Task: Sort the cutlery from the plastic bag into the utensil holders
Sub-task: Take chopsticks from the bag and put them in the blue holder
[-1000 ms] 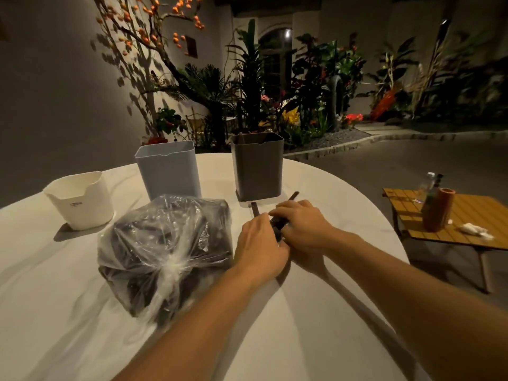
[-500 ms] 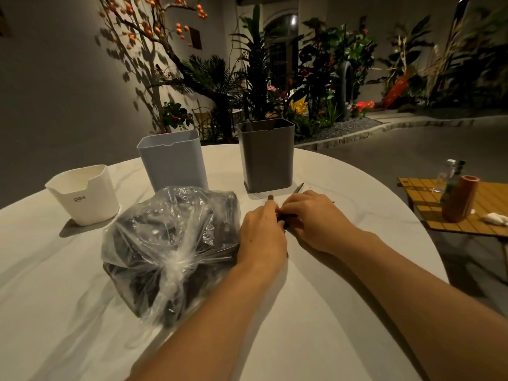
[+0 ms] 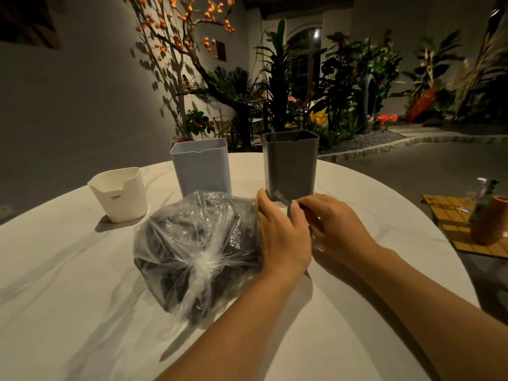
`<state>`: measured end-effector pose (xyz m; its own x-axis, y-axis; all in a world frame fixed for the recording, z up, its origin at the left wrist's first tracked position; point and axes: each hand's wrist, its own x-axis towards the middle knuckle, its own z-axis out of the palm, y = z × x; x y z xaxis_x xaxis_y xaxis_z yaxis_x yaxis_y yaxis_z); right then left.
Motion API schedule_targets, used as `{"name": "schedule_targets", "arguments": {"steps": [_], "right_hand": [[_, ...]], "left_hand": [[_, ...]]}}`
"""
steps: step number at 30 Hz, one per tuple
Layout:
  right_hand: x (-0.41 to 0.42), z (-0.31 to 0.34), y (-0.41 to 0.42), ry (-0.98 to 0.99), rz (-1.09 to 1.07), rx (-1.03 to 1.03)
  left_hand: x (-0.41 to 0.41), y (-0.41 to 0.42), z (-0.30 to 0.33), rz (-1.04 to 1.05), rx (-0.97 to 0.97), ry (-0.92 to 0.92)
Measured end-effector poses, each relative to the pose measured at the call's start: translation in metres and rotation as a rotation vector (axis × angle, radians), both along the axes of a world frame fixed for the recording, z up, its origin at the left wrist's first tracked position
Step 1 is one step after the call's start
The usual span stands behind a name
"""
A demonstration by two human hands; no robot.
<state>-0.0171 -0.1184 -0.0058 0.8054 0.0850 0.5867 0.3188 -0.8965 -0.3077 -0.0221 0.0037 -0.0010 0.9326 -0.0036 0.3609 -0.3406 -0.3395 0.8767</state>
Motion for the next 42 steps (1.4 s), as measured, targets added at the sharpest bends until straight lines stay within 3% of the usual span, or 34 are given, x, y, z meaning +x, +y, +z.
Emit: {"name": "schedule_targets", "arguments": {"steps": [5,12,17,21,23,30,34,37,39,42], "right_hand": [[0.002,-0.003,0.003,-0.158,0.015,0.118],[-0.003,0.007,0.014,-0.35,0.106,0.203],[-0.006,0.013,0.025,-0.422,0.139,0.235],[-0.007,0.02,0.027,-0.455,0.106,0.326],[-0.008,0.028,0.029,-0.438,0.091,0.403],[-0.009,0.051,0.038,-0.283,0.017,0.567],[-0.008,0.062,0.039,-0.179,0.0,0.722],[-0.01,0.07,0.039,-0.16,-0.033,0.727],[-0.011,0.076,0.039,-0.152,-0.03,0.755],[-0.011,0.082,0.039,-0.132,-0.036,0.773]], "left_hand": [[-0.005,0.0,0.001,-0.117,0.06,0.07],[0.003,0.003,-0.009,-0.145,0.133,0.02],[0.004,0.004,-0.011,-0.17,-0.001,0.071],[0.002,0.006,-0.006,-0.195,0.031,-0.141],[0.004,0.003,-0.003,-0.174,0.019,-0.227],[0.003,0.007,0.01,-0.302,-0.081,-0.198],[0.008,0.014,0.026,-0.402,0.077,-0.096],[0.01,0.019,0.04,-0.326,0.221,-0.151],[0.005,0.018,0.05,-0.29,0.215,-0.153],[0.007,0.015,0.06,-0.327,0.037,0.031]]}}
